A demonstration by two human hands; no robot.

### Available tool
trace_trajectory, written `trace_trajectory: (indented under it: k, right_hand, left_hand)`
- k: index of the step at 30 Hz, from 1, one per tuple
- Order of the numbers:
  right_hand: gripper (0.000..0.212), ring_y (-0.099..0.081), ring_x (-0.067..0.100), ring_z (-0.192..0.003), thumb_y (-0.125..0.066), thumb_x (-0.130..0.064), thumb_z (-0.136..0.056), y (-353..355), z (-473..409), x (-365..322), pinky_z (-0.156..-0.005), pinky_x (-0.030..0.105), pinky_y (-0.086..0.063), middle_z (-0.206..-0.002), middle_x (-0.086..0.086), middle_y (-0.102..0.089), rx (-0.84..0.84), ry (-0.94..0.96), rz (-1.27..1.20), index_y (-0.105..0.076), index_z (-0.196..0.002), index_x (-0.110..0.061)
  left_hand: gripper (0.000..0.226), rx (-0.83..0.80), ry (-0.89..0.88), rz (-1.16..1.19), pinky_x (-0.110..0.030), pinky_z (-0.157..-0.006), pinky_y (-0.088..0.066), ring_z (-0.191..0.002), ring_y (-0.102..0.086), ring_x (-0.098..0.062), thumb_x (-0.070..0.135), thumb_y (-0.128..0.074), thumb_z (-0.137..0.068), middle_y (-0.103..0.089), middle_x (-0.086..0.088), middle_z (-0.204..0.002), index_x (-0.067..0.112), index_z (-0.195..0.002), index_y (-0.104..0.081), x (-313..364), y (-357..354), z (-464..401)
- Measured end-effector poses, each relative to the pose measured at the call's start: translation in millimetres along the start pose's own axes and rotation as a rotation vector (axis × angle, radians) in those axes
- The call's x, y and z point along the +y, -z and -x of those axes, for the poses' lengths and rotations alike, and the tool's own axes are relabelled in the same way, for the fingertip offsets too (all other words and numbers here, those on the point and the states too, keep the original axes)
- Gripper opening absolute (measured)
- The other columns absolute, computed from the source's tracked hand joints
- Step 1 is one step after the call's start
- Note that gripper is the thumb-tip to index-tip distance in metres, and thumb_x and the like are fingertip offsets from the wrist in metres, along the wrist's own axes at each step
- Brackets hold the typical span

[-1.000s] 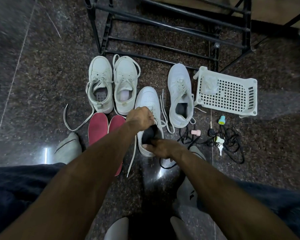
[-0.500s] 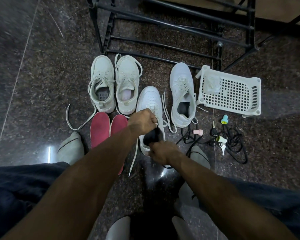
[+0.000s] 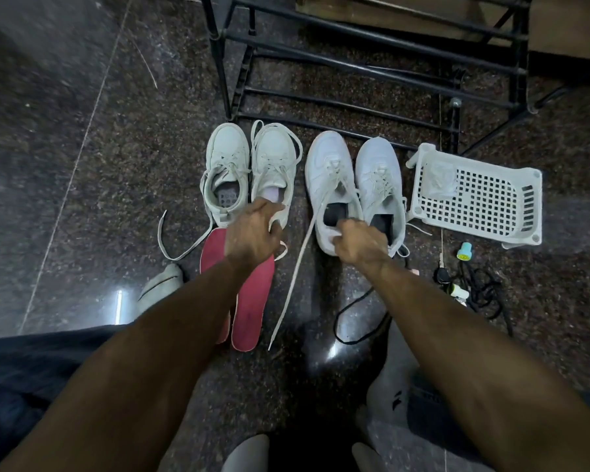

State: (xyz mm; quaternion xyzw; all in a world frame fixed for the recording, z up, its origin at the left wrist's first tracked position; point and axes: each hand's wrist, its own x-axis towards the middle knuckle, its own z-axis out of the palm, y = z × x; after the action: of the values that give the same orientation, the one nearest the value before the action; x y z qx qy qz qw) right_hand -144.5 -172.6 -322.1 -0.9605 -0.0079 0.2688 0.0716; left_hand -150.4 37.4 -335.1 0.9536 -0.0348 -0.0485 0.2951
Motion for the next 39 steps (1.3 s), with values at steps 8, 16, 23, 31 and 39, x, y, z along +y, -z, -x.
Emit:
trace_trajectory:
  k: [8, 16, 23, 31, 39]
  right_hand:
    - [0.021, -0.064, 0.033, -0.085, -0.045, -0.026, -0.096, -32.2, 39.4, -35.0, -0.069, 0.036, -0.046, -0.115, 0.006, -0.054, 0.250, 0.115, -0.114, -0.056, -0.111, -0.015]
    - [0.058, -0.053, 0.037, -0.115, -0.055, -0.044, -0.089, -112.8, 83.7, -101.1, -0.088, 0.045, -0.049, -0.138, 0.010, -0.042, -0.177, 0.216, -0.233, -0.035, -0.140, -0.023]
    - [0.111, -0.040, 0.038, -0.128, -0.067, -0.068, -0.071, -132.5, 80.3, -141.1, -0.094, 0.048, -0.044, -0.142, 0.014, -0.029, -0.200, -0.128, -0.343, -0.008, -0.149, -0.016]
    - [0.098, -0.044, 0.036, -0.122, -0.069, -0.047, -0.071, -135.9, 57.8, -144.5, -0.090, 0.048, -0.043, -0.137, 0.013, -0.037, -0.181, -0.251, -0.296, -0.014, -0.144, -0.011]
    - [0.082, -0.055, 0.032, -0.111, -0.064, -0.038, -0.064, -129.7, 65.2, -111.2, -0.090, 0.045, -0.048, -0.128, 0.003, -0.047, -0.072, -0.331, -0.576, -0.027, -0.136, -0.022]
  left_hand:
    - [0.040, 0.077, 0.076, -0.170, -0.046, -0.087, -0.048, -0.112, -0.054, -0.034, 0.021, -0.054, -0.080, -0.061, -0.008, -0.116, 0.016, -0.117, -0.067, -39.3, 27.6, -1.5]
    - [0.053, -0.126, 0.189, -0.226, -0.049, -0.104, -0.039, -0.133, -0.039, -0.027, 0.019, -0.058, -0.081, -0.048, -0.006, -0.138, 0.021, -0.135, -0.054, -58.4, 32.8, 9.6]
    - [0.040, -0.148, 0.170, -0.076, -0.041, -0.109, -0.036, -0.138, -0.034, -0.023, 0.014, -0.057, -0.083, -0.047, -0.008, -0.140, 0.011, -0.123, -0.064, -66.5, 32.6, 7.4]
    - [0.036, -0.103, 0.222, -0.096, -0.041, -0.107, -0.039, -0.134, -0.035, -0.020, 0.018, -0.057, -0.083, -0.050, -0.001, -0.134, 0.016, -0.117, -0.067, -63.8, 27.5, 2.9]
    - [0.052, 0.051, -0.065, -0.252, -0.048, -0.091, -0.044, -0.117, -0.050, -0.030, 0.013, -0.058, -0.078, -0.053, -0.006, -0.129, 0.020, -0.129, -0.056, -47.0, 20.3, -2.5]
